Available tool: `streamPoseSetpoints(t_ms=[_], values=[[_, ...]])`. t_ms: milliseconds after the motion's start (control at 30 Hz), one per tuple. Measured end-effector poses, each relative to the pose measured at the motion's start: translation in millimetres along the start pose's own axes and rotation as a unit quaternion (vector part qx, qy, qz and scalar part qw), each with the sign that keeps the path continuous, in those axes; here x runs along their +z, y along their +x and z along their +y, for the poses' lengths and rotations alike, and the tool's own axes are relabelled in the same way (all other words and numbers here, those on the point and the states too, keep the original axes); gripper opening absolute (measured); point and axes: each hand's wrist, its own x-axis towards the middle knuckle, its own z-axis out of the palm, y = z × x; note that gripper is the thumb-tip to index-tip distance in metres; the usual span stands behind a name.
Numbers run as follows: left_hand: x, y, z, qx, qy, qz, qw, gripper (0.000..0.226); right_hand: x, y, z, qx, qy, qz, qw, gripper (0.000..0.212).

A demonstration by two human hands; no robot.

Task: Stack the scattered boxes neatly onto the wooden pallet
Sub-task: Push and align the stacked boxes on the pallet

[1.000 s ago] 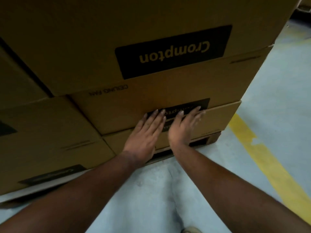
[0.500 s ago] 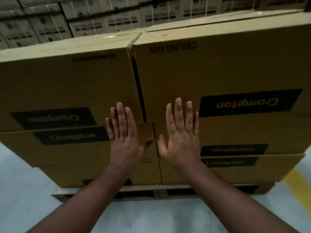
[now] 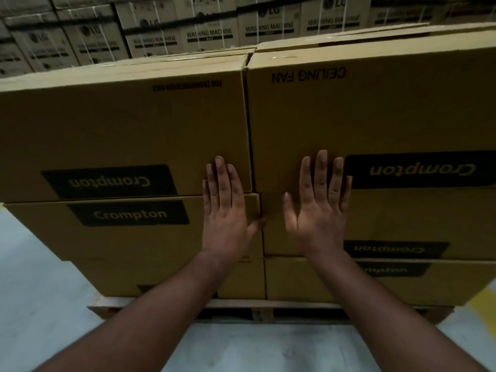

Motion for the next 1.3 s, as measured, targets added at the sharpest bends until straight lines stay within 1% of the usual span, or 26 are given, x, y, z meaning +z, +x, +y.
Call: streamPoseSetpoints(t_ms=[333,400,467,533,600,700,767,800,967,1133,1300], values=[[10.8,5.0,0.5,0.002,-0.022,0.016,1.0,0.136,1.1,0.9,0.3,0.001,-0.004,0.003,1.0,0.083],[9.4,1.1,-7.6,0.02,-0.035,0.019,0.999,0.132,-2.9,-2.8,-5.2,-0.04,0.01,-0.011,0.999,0.086],[6.4,-9.7,-26.7,0.009,-0.043,0.019,0.999,0.128,-5.7,-14.7,-18.2,-0.124,0.025,-0.033,0.991,0.088],[1.8,-26.7,-57.8,-0.055,-0.04,0.017,0.998,0.128,-2.3,-33.8,-39.8,-0.2,0.017,-0.069,0.977,0.094],[-1.7,-44.6,-94.8,-0.12,-0.031,0.004,0.992,0.133,6.6,-49.8,-61.9,-0.231,-0.007,-0.099,0.968,0.103],[-3.6,-63.6,-140.3,-0.199,-0.044,-0.018,0.979,0.14,19.9,-56.7,-81.6,-0.203,-0.02,-0.125,0.971,0.117],[-3.7,-67.3,-156.1,-0.251,-0.08,-0.019,0.964,0.144,25.2,-55.4,-85.3,-0.181,-0.022,-0.123,0.976,0.12],[-3.8,-68.6,-161.9,-0.263,-0.092,-0.021,0.96,0.145,27.9,-55.0,-87.6,-0.176,-0.021,-0.12,0.977,0.121],[-4.4,-68.0,-170.7,-0.267,-0.13,-0.028,0.955,0.147,36.9,-56.0,-91.3,-0.173,-0.017,-0.104,0.979,0.121],[-5.5,-65.1,-168.0,-0.266,-0.126,-0.036,0.955,0.145,36.1,-51.9,-88.9,-0.177,-0.028,-0.105,0.978,0.115],[-8.5,-63.3,-165.7,-0.271,-0.126,-0.04,0.953,0.145,32.5,-48.2,-86.5,-0.181,-0.049,-0.119,0.975,0.114]])
